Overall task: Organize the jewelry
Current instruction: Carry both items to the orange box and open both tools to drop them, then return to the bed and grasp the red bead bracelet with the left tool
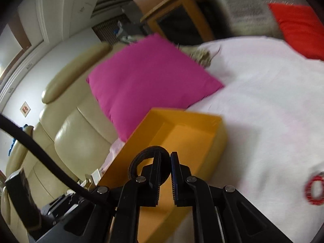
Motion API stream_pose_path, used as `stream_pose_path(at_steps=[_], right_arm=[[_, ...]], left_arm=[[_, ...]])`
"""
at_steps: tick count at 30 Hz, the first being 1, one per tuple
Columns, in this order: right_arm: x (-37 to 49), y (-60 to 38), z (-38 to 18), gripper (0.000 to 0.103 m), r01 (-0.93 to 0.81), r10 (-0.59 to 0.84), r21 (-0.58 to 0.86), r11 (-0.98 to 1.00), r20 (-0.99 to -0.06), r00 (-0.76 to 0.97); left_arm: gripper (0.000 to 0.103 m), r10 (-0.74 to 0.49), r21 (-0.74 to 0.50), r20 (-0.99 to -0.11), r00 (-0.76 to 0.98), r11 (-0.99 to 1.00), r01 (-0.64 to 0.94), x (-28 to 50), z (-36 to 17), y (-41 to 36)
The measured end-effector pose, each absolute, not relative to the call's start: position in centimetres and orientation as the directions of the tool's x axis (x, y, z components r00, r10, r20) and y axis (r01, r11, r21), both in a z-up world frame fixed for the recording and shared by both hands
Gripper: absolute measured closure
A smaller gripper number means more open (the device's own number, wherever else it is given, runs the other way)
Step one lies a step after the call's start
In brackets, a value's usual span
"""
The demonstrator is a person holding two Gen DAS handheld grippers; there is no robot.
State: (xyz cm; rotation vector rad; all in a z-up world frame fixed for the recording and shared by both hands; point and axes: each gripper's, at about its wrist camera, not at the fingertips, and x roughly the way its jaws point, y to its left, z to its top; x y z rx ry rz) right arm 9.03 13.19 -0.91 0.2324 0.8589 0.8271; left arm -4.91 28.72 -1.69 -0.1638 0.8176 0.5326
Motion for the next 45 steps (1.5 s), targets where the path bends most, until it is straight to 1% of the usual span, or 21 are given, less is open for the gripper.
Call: stream_pose_path(at_steps=[8,12,14,15,17,18,21,23,25,30,33,36,45], right_arm=[[8.3,16.5,-3.3,0.09,-0.579,0.698,0.452,0.679,-0.643,0.316],[8.4,16.7,-3.2,0.088,-0.58,0.694,0.447,0.682,-0.647,0.317],[8.5,16.9,-3.0,0.076,-0.582,0.699,0.453,0.675,-0.643,0.311],[8.5,16.9,-3.0,0.074,-0.582,0.703,0.456,0.673,-0.64,0.311],[8.5,16.4,-2.7,0.058,-0.575,0.707,0.465,0.674,-0.631,0.318],[8.6,16.2,-2.5,0.056,-0.572,0.712,0.47,0.672,-0.622,0.326],[8.6,15.6,-1.9,0.055,-0.575,0.723,0.475,0.666,-0.599,0.343],[8.6,15.2,-1.5,0.055,-0.571,0.728,0.481,0.665,-0.586,0.355],[8.5,14.6,-1.1,0.055,-0.566,0.731,0.485,0.666,-0.578,0.364],[8.5,12.8,-0.5,0.055,-0.552,0.717,0.476,0.685,-0.574,0.396],[8.7,10.9,-0.3,0.055,-0.529,0.704,0.475,0.703,-0.573,0.419],[9.0,8.4,-0.2,0.055,-0.498,0.68,0.47,0.729,-0.578,0.451],[10.2,1.1,-0.9,0.056,-0.375,0.606,0.476,0.796,-0.606,0.516]], left_arm=[[0.075,0.42,0.107,-0.752,0.507,0.838,-0.536,-4.5,-2.1,29.2],[0.074,0.436,0.123,-0.752,0.494,0.83,-0.544,-4.4,-2.3,29.1],[0.069,0.446,0.135,-0.749,0.49,0.827,-0.546,-4.4,-2.4,29.1],[0.066,0.455,0.146,-0.745,0.488,0.824,-0.547,-4.3,-2.4,29.0],[0.065,0.472,0.16,-0.731,0.492,0.821,-0.549,-4.3,-2.2,28.7],[0.065,0.481,0.169,-0.723,0.495,0.819,-0.548,-4.3,-2.1,28.5],[0.064,0.51,0.197,-0.696,0.506,0.813,-0.549,-4.3,-1.8,28.1],[0.062,0.527,0.208,-0.674,0.518,0.808,-0.551,-4.3,-1.4,27.8],[0.054,0.538,0.214,-0.658,0.527,0.805,-0.554,-4.2,-1.1,27.5],[0.052,0.57,0.229,-0.596,0.565,0.795,-0.561,-3.8,0.1,26.0],[0.046,0.583,0.244,-0.555,0.594,0.796,-0.554,-3.7,0.7,24.6],[0.046,0.59,0.276,-0.516,0.621,0.801,-0.531,-3.2,1.2,22.7],[0.046,0.585,0.325,-0.464,0.665,0.811,-0.486,-2.1,1.6,18.2]])
